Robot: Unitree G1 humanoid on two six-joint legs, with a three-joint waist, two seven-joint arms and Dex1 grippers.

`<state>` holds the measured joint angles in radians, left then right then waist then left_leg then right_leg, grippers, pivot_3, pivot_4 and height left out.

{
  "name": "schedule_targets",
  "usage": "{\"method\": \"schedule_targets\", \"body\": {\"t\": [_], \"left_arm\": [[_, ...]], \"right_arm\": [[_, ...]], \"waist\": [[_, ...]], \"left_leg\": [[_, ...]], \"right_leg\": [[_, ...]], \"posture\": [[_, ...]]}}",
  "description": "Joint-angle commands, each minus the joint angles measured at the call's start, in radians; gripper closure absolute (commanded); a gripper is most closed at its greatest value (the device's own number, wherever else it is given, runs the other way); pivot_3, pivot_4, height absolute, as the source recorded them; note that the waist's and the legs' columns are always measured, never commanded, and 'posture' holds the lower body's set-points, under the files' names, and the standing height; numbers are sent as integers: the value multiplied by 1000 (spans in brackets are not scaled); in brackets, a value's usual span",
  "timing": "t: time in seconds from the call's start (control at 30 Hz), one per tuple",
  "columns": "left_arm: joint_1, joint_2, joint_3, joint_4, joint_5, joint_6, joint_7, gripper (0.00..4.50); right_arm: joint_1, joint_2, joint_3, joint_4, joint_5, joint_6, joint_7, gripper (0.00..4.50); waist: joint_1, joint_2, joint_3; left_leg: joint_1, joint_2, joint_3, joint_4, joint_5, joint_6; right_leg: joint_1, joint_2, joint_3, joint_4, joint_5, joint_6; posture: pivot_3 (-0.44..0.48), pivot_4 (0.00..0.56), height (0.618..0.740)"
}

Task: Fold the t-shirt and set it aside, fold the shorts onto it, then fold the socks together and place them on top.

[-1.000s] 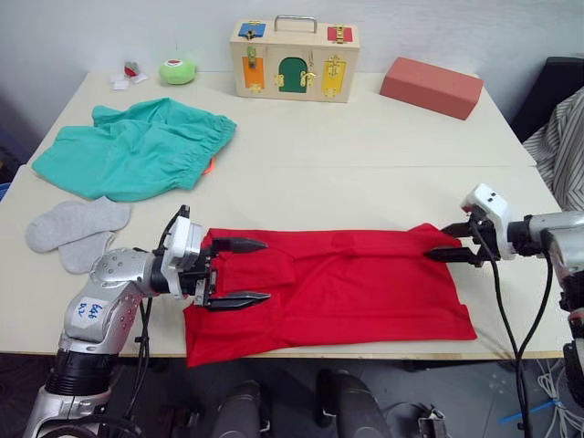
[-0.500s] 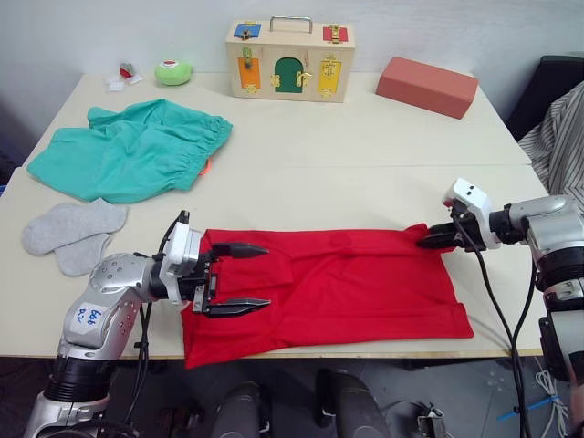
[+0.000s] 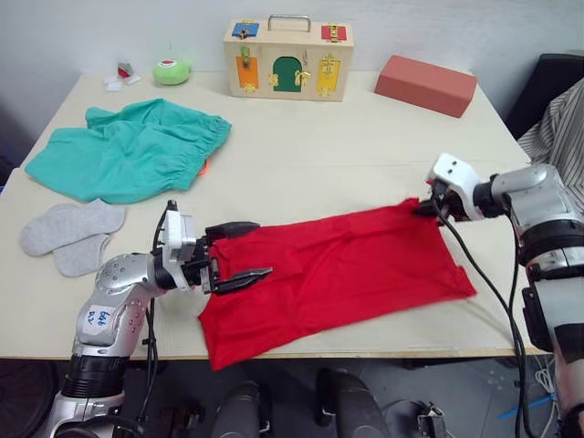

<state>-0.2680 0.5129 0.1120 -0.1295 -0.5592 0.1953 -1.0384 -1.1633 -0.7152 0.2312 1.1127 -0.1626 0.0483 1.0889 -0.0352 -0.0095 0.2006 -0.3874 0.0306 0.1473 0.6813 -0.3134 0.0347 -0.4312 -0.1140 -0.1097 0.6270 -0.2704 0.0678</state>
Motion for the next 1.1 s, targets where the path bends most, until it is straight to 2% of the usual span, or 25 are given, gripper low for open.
{"method": "schedule_targets", "body": {"t": [0.03, 0.23, 0.27, 0.33, 0.43, 0.57, 0.7, 0.8, 0.9, 1.0, 1.1], "left_arm": [[-5, -26, 37, 17, 19, -36, 75, 0], [-39, -4, 51, 62, 44, -58, 91, 0], [-45, 6, 52, 75, 55, -63, 90, 0], [-55, 23, 47, 93, 63, -63, 75, 0], [-73, 47, 42, 114, 59, -46, 54, 0], [-129, 99, 37, 182, 56, 23, 18, 0], [-220, 136, 4, 320, 115, 16, -15, 0], [-318, 151, -42, 466, 182, -7, -53, 0], [-417, 142, -99, 607, 246, -56, -104, 0], [-517, 110, -147, 760, 308, -81, -122, 0], [-594, 80, -176, 893, 352, -108, -159, 0]], "right_arm": [[-84, 45, 4, 68, -56, -108, -163, 4459], [-116, 112, -13, 139, -79, -130, -213, 4459], [-111, 117, -12, 144, -79, -115, -177, 4251], [-104, 111, -24, 145, -77, -142, -195, 3790], [-100, 80, -44, 136, -65, -159, -191, 2828], [-74, -36, -101, 68, -4, -74, -35, 1490], [43, -145, -190, -188, 125, 258, 150, 115], [196, -208, -326, -537, 299, 776, 163, 28], [413, -258, -456, -865, 415, 1142, 112, 28], [578, -235, -578, -1097, 487, 1396, 29, 28], [658, -151, -665, -1240, 522, 1508, -67, 28]], "waist": [[0, 0, 0], [3, 0, 0], [3, 0, 0], [3, 1, 0], [4, 1, 0], [9, 1, 1], [9, 1, 1], [9, 1, 1], [9, 2, 1], [13, 1, 1], [7, 1, 1]], "left_leg": [[0, 0, 0, 0, 0, 0], [-1, 0, 0, -1, 0, 0], [-1, 0, 0, 0, 0, 0], [-2, 0, 0, 0, 1, 1], [-2, 0, 0, -1, 0, 1], [-3, 0, -1, -1, 0, 1], [-3, 0, -2, -1, 0, 1], [-3, 0, -2, -1, 0, 1], [-3, 1, -2, -1, 0, 1], [-4, 0, -2, 0, 0, 1], [-4, -1, -1, 1, -1, 2]], "right_leg": [[0, 0, 0, 0, 0, 0], [0, 0, 0, 1, 0, 0], [0, 0, -1, 1, 0, 0], [0, 0, -1, 1, 0, 0], [0, 0, -1, 1, 0, 0], [0, 0, -2, 1, 0, 0], [0, 0, -3, 0, 0, 1], [0, 0, -3, 1, 0, 1], [-1, 0, -4, 1, 0, 1], [-1, 0, -4, 0, 0, 1], [-1, -1, -4, -1, 1, 1]], "posture": [[0, 150, 740], [0, 150, 740], [0, 150, 740], [0, 150, 740], [0, 150, 740], [0, 150, 740], [0, 150, 740], [0, 150, 740], [0, 150, 740], [0, 150, 740], [0, 150, 740]]}}
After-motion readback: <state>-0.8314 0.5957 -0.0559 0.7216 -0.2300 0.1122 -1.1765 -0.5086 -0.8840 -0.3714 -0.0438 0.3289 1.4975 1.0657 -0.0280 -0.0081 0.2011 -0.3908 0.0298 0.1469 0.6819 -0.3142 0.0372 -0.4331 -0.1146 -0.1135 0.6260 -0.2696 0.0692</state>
